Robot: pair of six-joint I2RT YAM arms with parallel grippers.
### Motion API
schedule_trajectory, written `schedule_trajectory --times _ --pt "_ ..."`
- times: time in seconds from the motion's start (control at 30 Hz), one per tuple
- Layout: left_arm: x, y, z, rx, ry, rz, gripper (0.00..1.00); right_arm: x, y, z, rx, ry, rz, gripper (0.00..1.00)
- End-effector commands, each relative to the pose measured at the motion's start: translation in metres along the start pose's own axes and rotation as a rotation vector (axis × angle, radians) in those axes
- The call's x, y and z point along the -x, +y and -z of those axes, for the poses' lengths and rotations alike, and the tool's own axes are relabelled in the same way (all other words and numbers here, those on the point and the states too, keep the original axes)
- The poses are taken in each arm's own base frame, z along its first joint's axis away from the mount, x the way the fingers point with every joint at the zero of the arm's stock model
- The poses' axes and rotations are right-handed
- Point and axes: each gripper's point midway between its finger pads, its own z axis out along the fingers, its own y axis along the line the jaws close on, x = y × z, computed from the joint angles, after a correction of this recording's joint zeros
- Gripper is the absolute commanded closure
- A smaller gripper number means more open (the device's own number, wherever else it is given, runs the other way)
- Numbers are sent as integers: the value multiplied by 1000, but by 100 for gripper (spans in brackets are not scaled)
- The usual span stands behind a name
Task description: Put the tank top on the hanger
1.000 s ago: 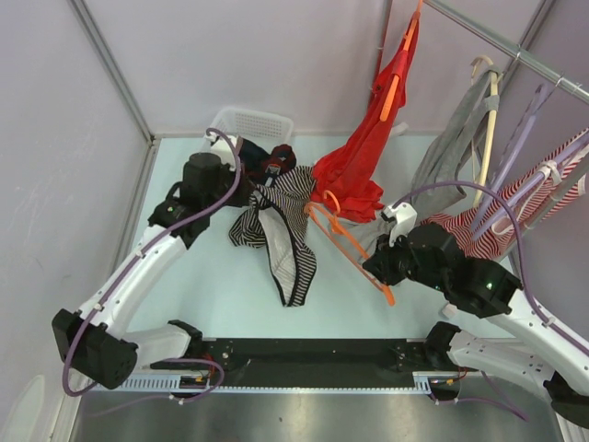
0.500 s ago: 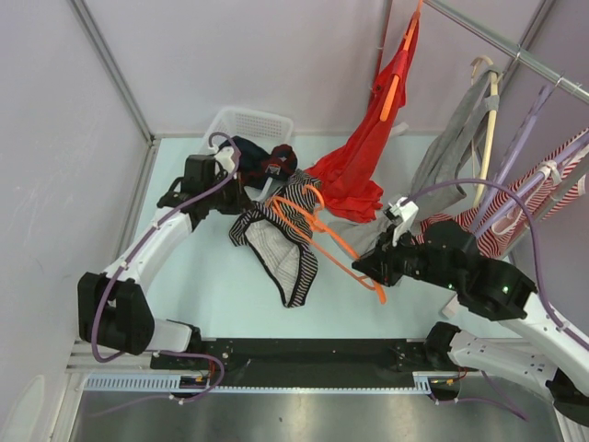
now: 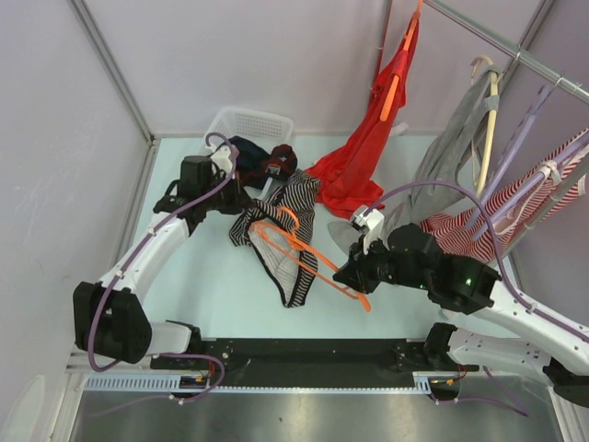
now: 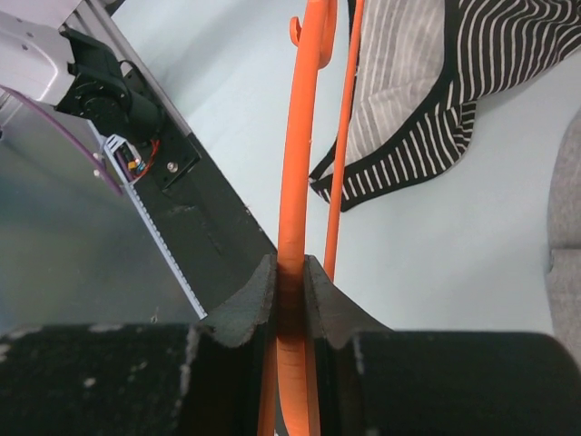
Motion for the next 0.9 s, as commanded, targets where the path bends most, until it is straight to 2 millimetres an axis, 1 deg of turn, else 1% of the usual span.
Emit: schedule_trajectory --times 0.0,0.03,0.07,0.13,0.17,0.2,0.23,0.37,0.4,0.5,0.57,0.63,0.67,0.7,0.73,0.77,0.8,0.87 --pt "17 -28 16 -120 -68 -1 100 17 -6 -5 -57 -100 4 100" --pt "16 -39 19 -175 -61 20 100 17 -7 -7 -62 -105 8 100" --pt "17 -44 22 -201 -65 29 100 22 -10 -9 -82 -130 13 100" --pt "22 -57 34 -246 -85 43 100 24 -12 -13 -97 -146 19 100" --pt "24 -63 39 -269 -92 39 100 30 -9 -14 -89 -172 24 100" --pt "29 -69 48 -285 -114 32 100 30 -9 -15 -86 -179 34 100" --pt "31 -73 53 -293 -122 34 100 33 -9 -16 -85 -193 37 100" --pt "36 -80 73 -287 -154 23 100 48 3 -15 -51 -249 63 100" --pt "34 -80 75 -286 -149 27 100 50 5 -15 -45 -260 73 100" --pt "32 -90 83 -326 -149 39 100 53 13 -17 -24 -299 89 100" --pt "37 -99 90 -345 -165 46 100 51 15 -23 -6 -322 94 100" --pt "41 -113 95 -368 -177 40 100 49 16 -31 -8 -338 98 100" --pt "49 -122 103 -386 -201 27 100 44 14 -36 -15 -329 102 100" --pt "51 -134 107 -412 -209 12 100 42 14 -38 -21 -327 104 100" --pt "54 -141 111 -424 -218 15 100 43 12 -40 -45 -333 101 100" --pt "60 -150 118 -441 -236 4 100 43 12 -41 -53 -337 105 100" --pt "59 -161 121 -466 -233 -5 100 45 12 -41 -58 -344 109 100" --pt "58 -167 123 -478 -236 -8 100 48 15 -36 -65 -367 117 100"
